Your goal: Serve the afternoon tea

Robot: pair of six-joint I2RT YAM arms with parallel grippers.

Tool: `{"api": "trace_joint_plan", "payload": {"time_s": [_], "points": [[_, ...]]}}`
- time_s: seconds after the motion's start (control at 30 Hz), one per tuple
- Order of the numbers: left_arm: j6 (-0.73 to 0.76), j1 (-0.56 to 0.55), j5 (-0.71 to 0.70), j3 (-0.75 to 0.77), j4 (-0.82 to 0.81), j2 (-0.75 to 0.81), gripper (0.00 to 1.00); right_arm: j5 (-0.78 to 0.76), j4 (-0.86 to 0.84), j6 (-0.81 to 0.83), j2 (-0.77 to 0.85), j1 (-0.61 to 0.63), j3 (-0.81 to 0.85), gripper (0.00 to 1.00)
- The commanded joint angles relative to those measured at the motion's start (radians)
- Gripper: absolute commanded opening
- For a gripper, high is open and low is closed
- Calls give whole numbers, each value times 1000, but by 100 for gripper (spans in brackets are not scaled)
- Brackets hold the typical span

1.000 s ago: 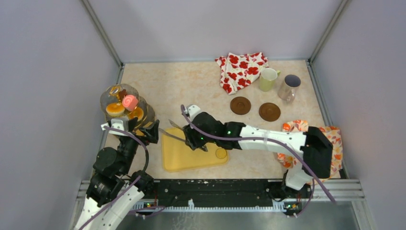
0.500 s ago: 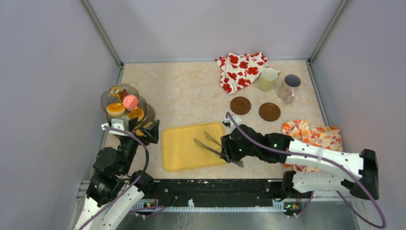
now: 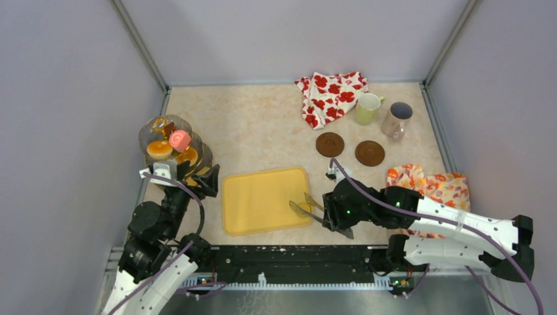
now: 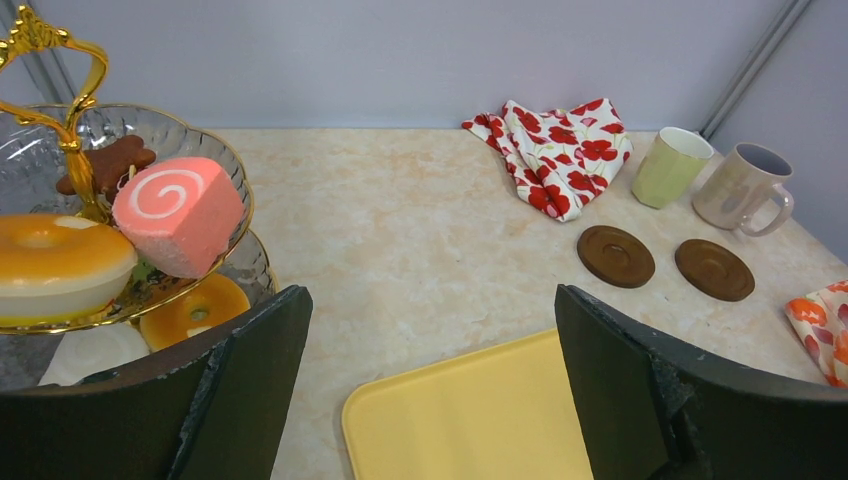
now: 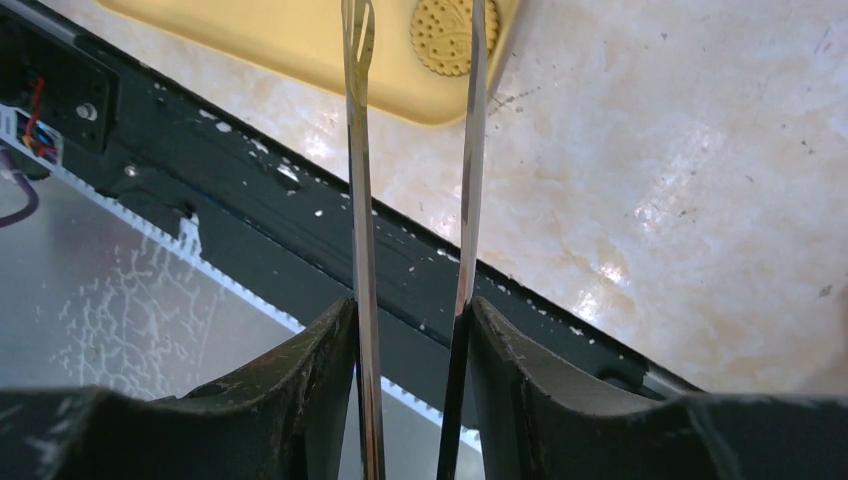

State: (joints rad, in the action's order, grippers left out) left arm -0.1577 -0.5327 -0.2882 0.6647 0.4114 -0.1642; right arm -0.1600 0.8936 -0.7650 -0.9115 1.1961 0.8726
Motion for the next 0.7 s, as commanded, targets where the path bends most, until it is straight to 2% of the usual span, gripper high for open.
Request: {"api": "trace_joint_plan", "payload": {"time_s": [0.0,0.67], "points": [[1,-2,1,0,-34,-6,99,-3,50,-31,36,5,-14,43],[-2,-2,1,1,-31,-3,99,85,-21,-22,21,5,-59,43]]}}
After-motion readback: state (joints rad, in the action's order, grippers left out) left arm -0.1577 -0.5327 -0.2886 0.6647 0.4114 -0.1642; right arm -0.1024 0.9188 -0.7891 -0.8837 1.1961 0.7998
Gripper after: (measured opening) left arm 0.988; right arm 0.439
